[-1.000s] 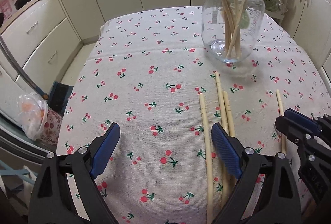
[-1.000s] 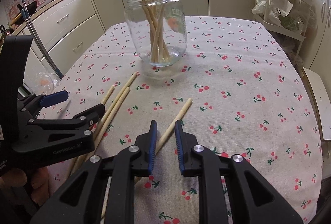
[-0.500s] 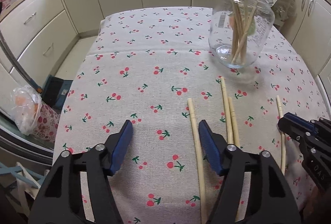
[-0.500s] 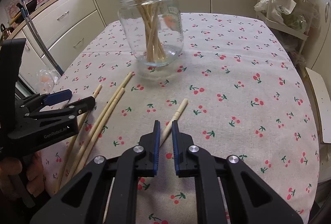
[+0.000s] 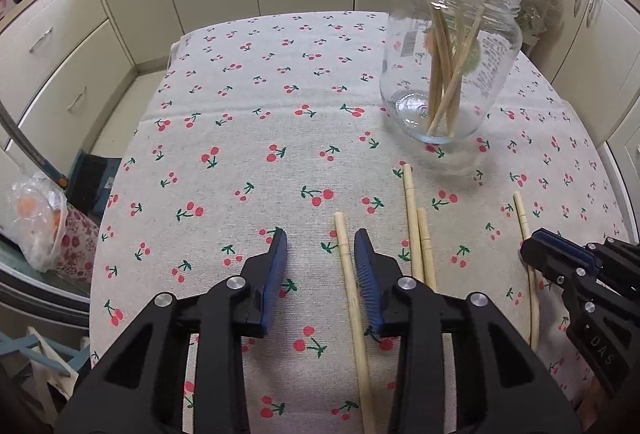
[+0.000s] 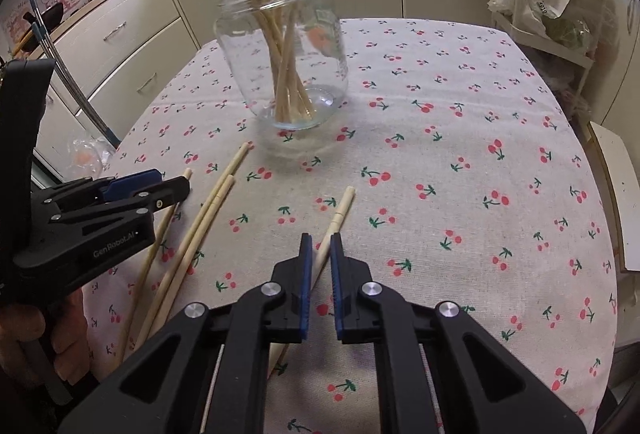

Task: Organize utensils
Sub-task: 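Close the left tool on a chopstick while the right tool grasps another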

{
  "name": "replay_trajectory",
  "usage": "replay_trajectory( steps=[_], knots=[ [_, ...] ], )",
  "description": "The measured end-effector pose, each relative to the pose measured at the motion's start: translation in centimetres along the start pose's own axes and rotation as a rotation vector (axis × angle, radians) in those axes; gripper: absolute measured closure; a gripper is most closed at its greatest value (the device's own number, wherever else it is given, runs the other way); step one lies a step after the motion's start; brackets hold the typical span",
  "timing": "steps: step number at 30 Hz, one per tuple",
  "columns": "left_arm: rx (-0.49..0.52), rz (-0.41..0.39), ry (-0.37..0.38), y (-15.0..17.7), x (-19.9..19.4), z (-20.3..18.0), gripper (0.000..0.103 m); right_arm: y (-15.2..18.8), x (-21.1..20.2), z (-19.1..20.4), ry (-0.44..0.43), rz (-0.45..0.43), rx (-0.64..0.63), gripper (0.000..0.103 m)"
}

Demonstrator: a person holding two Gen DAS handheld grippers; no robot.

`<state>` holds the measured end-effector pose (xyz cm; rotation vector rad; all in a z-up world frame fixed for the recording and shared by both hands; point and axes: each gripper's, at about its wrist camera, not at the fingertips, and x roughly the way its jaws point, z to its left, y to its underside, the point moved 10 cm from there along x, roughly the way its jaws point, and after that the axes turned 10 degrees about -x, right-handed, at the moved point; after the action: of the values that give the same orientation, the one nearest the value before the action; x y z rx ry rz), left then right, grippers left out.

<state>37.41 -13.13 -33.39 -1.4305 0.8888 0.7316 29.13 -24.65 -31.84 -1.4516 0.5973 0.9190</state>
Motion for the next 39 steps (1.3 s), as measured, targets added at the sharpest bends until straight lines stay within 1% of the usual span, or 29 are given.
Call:
replay_trajectory(
  steps=[4,5,6,8,12,14,16,20,22,24,27,28,29,30,33,39],
  knots=[
    [0.01,-0.009,-0.005,-0.1,0.2,-0.3,0.068,-0.3,0.3,0.2,0.02,0.002,-0.015,0.093],
    [0.012,-0.01,-0.003,-0.2,0.2,-0.3,0.07,-0.4,0.4,0.4,0.023,0.003,-0.029,0.093],
    [0.016,-0.011,0.006,-0.1,0.1,-0.4,0.082,-0.3,0.3,0.7,0.023,0.005,-0.044,0.094],
    [0.019,-0.005,0.017,0.0,0.0,-0.6,0.093,-0.2,0.2,1.2,0.017,0.011,-0.058,0.096],
    [0.025,-0.003,0.011,0.2,-0.2,-0.6,0.093,-0.1,0.3,1.0,0.017,0.03,-0.049,0.095],
    [0.015,-0.001,0.013,0.2,-0.2,-0.5,0.093,-0.2,0.3,1.1,0.02,0.034,-0.05,0.092],
    [0.012,0.0,0.012,0.2,-0.2,-0.5,0.093,-0.3,0.4,1.2,0.025,0.036,-0.055,0.091],
    [0.007,-0.001,0.01,0.1,-0.1,-0.3,0.087,-0.5,0.7,1.4,0.034,0.036,-0.071,0.09],
    [0.008,-0.001,0.008,0.0,0.0,-0.3,0.082,-0.6,0.7,1.5,0.041,0.034,-0.083,0.09],
    [0.012,-0.001,0.011,0.0,0.0,-0.5,0.075,-0.6,0.7,1.6,0.049,0.034,-0.096,0.09],
    [0.023,-0.016,0.003,0.0,0.1,-0.7,0.074,-0.6,0.8,1.7,0.067,0.032,-0.128,0.092],
    [0.025,-0.02,0.005,0.0,0.1,-0.8,0.075,-0.6,0.8,1.7,0.066,0.03,-0.131,0.094],
    [0.031,-0.023,0.017,0.0,0.0,-1.0,0.084,-0.7,0.8,1.7,0.063,0.028,-0.129,0.095],
    [0.04,-0.024,0.025,0.0,0.0,-1.2,0.097,-0.7,0.9,1.6,0.06,0.025,-0.127,0.095],
    [0.062,-0.027,0.036,0.0,-0.1,-1.8,0.098,-0.6,0.9,1.6,0.051,0.019,-0.114,0.095],
    [0.058,-0.039,0.043,0.0,-0.7,-1.9,0.098,-0.5,0.7,1.1,-0.006,0.016,-0.037,0.096]
  ],
)
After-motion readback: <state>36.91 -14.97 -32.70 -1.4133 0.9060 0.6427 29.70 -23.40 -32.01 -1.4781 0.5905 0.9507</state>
